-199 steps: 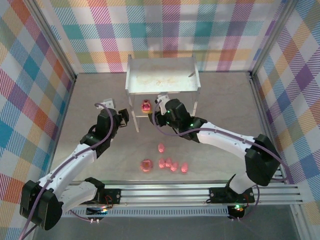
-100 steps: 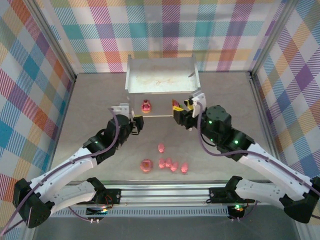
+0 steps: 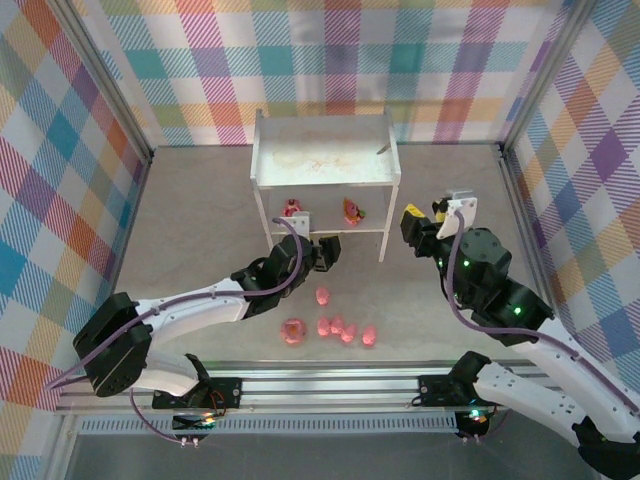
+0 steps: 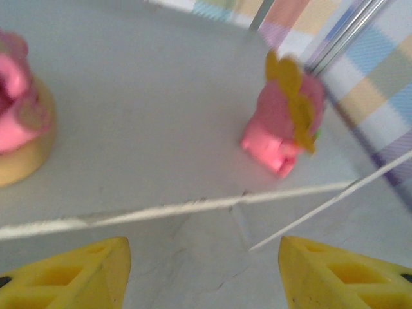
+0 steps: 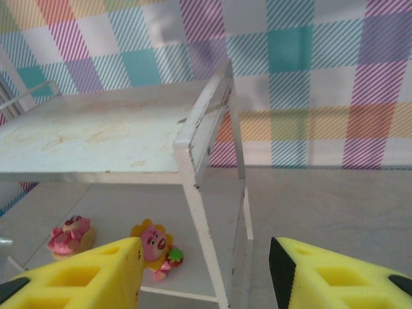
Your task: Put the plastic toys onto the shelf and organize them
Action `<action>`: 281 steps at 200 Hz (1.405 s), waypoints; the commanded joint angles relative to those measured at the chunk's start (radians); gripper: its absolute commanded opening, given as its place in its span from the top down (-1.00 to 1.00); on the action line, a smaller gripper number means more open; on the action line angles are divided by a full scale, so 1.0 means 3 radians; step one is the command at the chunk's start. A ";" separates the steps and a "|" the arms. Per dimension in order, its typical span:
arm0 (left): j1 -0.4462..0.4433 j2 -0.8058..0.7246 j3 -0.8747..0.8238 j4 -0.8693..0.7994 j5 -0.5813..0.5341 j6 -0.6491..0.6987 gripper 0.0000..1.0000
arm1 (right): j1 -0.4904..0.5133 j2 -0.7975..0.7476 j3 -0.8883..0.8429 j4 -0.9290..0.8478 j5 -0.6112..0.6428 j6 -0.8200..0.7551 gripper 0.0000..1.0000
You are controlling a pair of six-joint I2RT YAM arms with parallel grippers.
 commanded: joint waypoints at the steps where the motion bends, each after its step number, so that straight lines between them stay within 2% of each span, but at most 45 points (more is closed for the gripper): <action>1: -0.0029 -0.0004 0.0011 0.0638 -0.0114 -0.0126 -0.23 | -0.0069 -0.0071 -0.0026 0.0058 0.0089 -0.0047 -0.12; 74: -0.0028 0.0378 0.0440 0.0479 -0.0002 -0.0229 -0.20 | -0.0369 -0.0086 -0.0067 0.0190 -0.0123 -0.0099 -0.13; 137: -0.0027 0.0553 0.0690 0.0319 -0.0116 -0.0135 -0.19 | -0.0600 -0.0174 -0.0065 0.0185 -0.0254 -0.0107 -0.14; 281: 0.0082 0.0854 0.1005 -0.0005 -0.0198 0.0096 -0.16 | -0.0859 -0.0191 -0.0126 0.0145 -0.0423 -0.0057 -0.15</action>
